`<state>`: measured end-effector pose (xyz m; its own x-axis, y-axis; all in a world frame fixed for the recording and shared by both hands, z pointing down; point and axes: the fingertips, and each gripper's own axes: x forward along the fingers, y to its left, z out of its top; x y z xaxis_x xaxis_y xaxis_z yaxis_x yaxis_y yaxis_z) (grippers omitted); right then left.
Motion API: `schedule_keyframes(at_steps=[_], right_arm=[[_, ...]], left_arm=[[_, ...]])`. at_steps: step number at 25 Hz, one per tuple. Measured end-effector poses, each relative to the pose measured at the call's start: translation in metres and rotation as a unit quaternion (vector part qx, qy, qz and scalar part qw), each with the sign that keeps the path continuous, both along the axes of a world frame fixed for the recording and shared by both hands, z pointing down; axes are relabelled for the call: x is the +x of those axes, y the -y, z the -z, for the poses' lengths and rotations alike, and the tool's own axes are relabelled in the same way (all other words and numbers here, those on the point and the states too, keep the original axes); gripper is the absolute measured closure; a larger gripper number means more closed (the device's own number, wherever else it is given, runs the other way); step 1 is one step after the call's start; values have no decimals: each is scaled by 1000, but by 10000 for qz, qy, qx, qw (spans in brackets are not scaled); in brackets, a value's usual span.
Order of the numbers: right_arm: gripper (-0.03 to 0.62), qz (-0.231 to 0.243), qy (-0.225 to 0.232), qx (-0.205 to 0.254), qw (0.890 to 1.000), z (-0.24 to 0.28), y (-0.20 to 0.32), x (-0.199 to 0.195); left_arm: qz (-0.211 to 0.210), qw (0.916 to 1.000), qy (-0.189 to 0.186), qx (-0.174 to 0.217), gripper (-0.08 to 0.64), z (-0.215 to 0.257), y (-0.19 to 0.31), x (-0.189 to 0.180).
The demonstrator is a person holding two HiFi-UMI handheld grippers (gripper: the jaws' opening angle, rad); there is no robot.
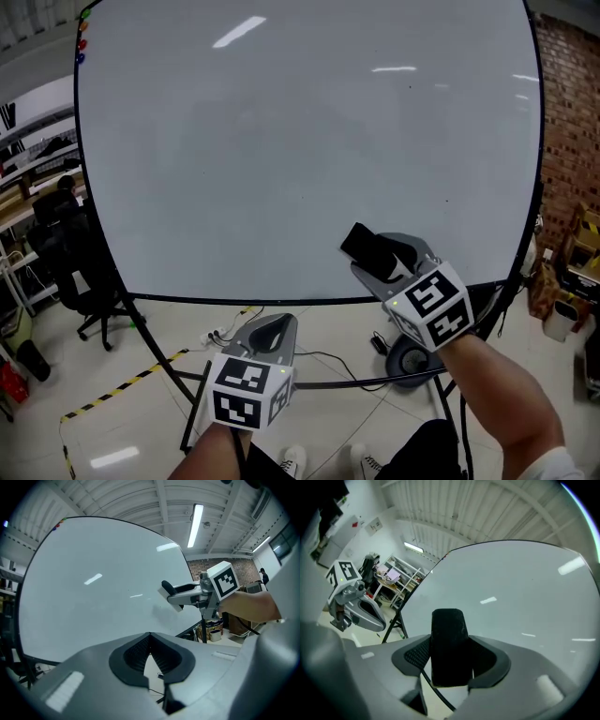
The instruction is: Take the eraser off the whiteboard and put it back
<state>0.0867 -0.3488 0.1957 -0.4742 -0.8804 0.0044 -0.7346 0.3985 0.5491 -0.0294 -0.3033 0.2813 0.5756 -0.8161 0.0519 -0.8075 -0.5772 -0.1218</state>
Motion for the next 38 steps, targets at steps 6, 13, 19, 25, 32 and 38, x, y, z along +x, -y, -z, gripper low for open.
schedule_keyframes(at_steps=[6, 13, 19, 25, 32, 38], right_arm=[[353, 203, 745, -231, 9967, -6, -18, 12], [353, 358, 1210, -236, 9917, 0, -52, 25], [353, 410, 1506, -398, 9869, -9, -63, 34], [353, 402, 1718, -330, 9838, -12, -92, 51], [353, 214, 2021, -435, 9782, -21, -100, 75], [353, 228, 2120, -466, 9759, -25, -108, 75]], left_arm=[[-36, 10000, -33, 77, 543, 5, -7, 1], [-19, 9999, -27, 128, 543, 11, -13, 4], [-33, 9999, -91, 141, 543, 14, -19, 1], [-86, 9998, -114, 133, 543, 15, -25, 3], [-34, 9998, -151, 86, 543, 12, -27, 0], [-39, 9996, -189, 184, 543, 20, -29, 1]])
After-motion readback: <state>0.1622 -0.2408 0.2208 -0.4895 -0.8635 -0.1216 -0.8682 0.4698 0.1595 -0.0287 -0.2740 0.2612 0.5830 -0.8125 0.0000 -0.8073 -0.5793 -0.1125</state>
